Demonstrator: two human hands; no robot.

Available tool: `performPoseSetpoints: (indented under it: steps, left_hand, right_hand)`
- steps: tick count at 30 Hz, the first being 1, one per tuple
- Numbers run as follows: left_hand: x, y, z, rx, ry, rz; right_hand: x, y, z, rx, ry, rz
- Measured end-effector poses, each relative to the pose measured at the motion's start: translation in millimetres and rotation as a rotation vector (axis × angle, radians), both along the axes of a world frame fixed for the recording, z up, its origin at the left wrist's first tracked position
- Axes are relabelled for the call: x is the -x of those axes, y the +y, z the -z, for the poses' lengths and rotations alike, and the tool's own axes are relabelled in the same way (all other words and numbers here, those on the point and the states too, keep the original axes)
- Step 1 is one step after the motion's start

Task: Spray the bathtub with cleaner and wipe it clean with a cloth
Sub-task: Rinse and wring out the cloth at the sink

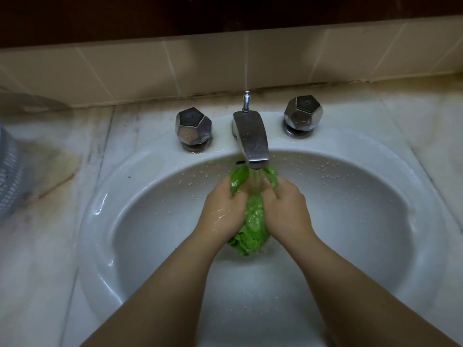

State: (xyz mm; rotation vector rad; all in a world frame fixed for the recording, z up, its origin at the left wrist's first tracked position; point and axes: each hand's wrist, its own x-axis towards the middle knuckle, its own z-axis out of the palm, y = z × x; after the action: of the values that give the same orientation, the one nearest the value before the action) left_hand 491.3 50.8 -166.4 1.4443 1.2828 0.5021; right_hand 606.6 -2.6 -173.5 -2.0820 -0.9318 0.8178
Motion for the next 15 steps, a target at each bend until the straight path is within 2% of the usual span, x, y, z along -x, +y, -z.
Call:
performPoseSetpoints:
  steps: [5,10,15]
  left_hand:
    - [0,-1,0,0.097,-0.182,-0.001]
    - [-4,-6,2,-0.141,-0.086,-0.087]
    - [-10,-4,1,-0.233,0.035,-0.225]
  right_hand:
    - [0,9,-9,-0.115,-0.005,0.026]
    - [0,5,-7,-0.114,0.197,0.122]
    - [6,-11,-3,-0.007,0.531,0.110]
